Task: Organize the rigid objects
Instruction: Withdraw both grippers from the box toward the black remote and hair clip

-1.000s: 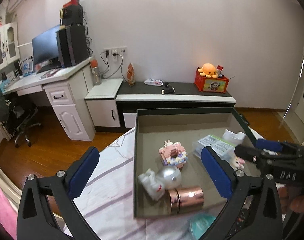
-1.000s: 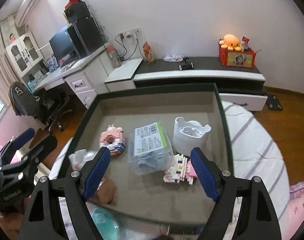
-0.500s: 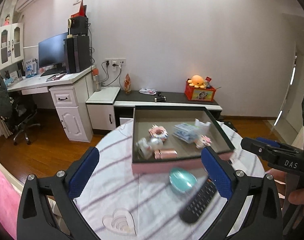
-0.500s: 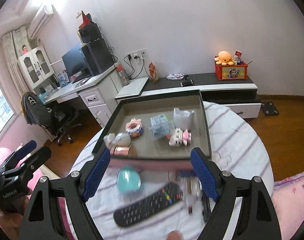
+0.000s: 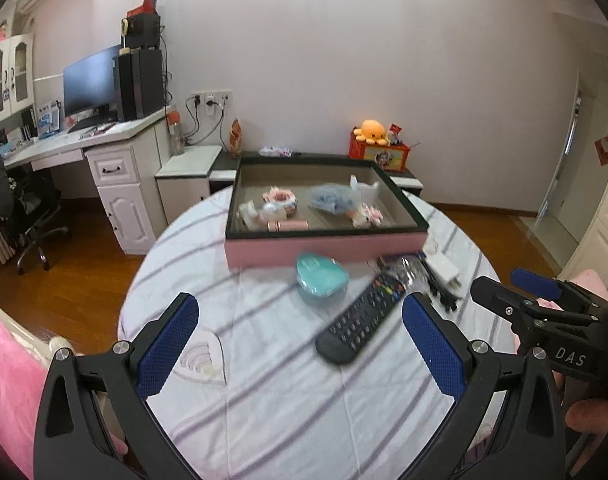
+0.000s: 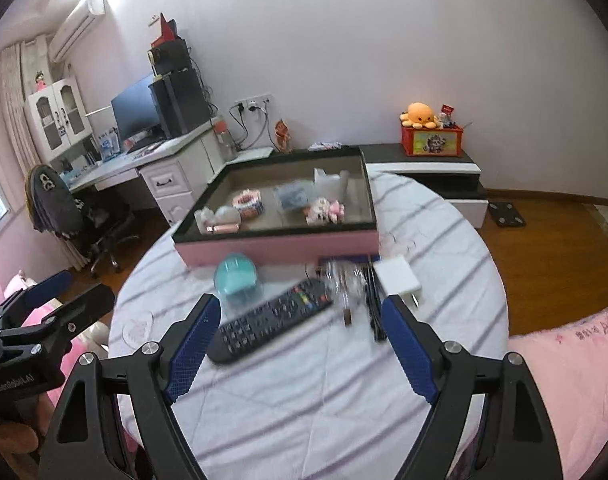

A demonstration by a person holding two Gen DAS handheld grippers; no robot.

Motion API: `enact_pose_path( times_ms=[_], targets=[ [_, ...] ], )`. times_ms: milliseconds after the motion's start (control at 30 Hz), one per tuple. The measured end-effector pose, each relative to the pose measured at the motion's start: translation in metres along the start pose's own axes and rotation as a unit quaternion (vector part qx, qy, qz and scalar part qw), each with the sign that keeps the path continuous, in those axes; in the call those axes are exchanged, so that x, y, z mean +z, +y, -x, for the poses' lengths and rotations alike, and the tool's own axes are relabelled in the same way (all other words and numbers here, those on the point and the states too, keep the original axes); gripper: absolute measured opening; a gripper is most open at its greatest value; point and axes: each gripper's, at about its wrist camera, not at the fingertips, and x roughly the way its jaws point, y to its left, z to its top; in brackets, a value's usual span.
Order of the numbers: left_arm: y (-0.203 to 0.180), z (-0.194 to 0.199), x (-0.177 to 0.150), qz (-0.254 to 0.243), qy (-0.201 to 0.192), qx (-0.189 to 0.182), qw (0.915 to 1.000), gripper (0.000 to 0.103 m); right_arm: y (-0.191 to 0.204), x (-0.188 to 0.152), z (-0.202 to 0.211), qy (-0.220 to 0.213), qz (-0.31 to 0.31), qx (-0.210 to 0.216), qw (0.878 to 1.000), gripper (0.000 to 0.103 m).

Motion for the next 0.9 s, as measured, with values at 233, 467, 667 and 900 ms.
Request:
enact_pose_path(
  times_ms=[233,467,667,900],
  targets=[
    [-0.004,0.004,-0.027,-0.001,0.022,0.001,0.9998,0.103,0.0,-0.02,0.013,0.002,0.01,-0.01,1.0,0.084],
    [-0.008,0.007,-0.036,-0.008,0.026,0.003,0.9996,0.103,0.003,-0.022,0.023,-0.006,0.021,-0.03,0.999,0.084],
    [-0.012,0.006,-0.038,-0.011,0.029,-0.002,0.9995,0.103,0.003,-0.025,0.027,-0.009,0.033,-0.047,0.998,0.084],
    [-0.017,0.005,-0.041,-0.021,0.031,-0.009,0.9993,0.103,0.001,-0.026,0.025,0.0,0.034,-0.052,0.998,0.084]
  ],
)
